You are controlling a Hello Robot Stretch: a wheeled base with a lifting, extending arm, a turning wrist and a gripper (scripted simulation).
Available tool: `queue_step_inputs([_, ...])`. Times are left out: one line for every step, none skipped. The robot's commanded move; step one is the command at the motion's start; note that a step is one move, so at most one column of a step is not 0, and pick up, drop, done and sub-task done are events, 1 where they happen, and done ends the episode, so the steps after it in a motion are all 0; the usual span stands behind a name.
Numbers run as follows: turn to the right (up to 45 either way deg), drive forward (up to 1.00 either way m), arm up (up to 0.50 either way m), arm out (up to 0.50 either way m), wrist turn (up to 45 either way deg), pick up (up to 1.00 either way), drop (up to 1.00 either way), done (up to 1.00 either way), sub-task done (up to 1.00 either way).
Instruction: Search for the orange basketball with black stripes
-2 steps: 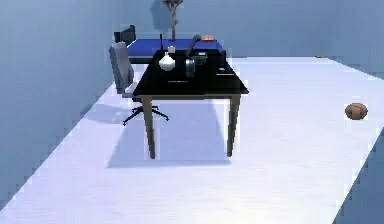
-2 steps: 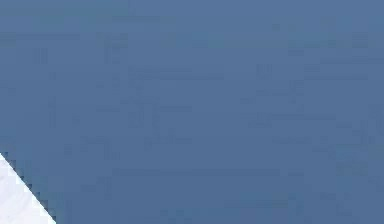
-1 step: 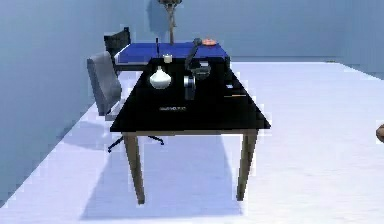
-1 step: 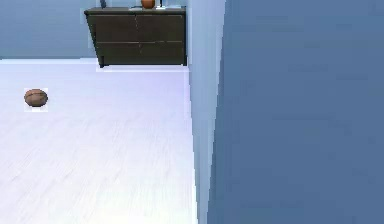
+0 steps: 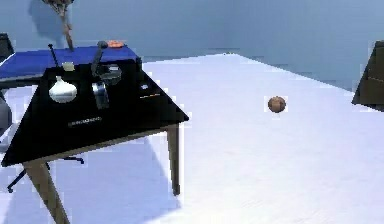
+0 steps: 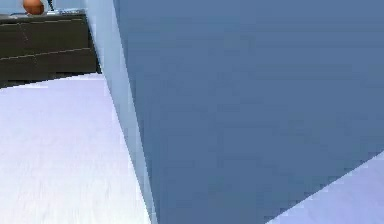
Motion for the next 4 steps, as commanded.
queue_step_inputs([0.0, 0.55, 0.00, 0.00, 0.0, 0.00, 0.00, 0.00, 0.00])
queue_step_inputs([45.0, 0.00, 0.00, 0.00, 0.0, 0.00, 0.00, 0.00, 0.00])
queue_step_inputs([3.0, 0.00, 0.00, 0.00, 0.0, 0.00, 0.00, 0.00, 0.00])
queue_step_inputs([0.0, 1.00, 0.00, 0.00, 0.0, 0.00, 0.00, 0.00, 0.00])
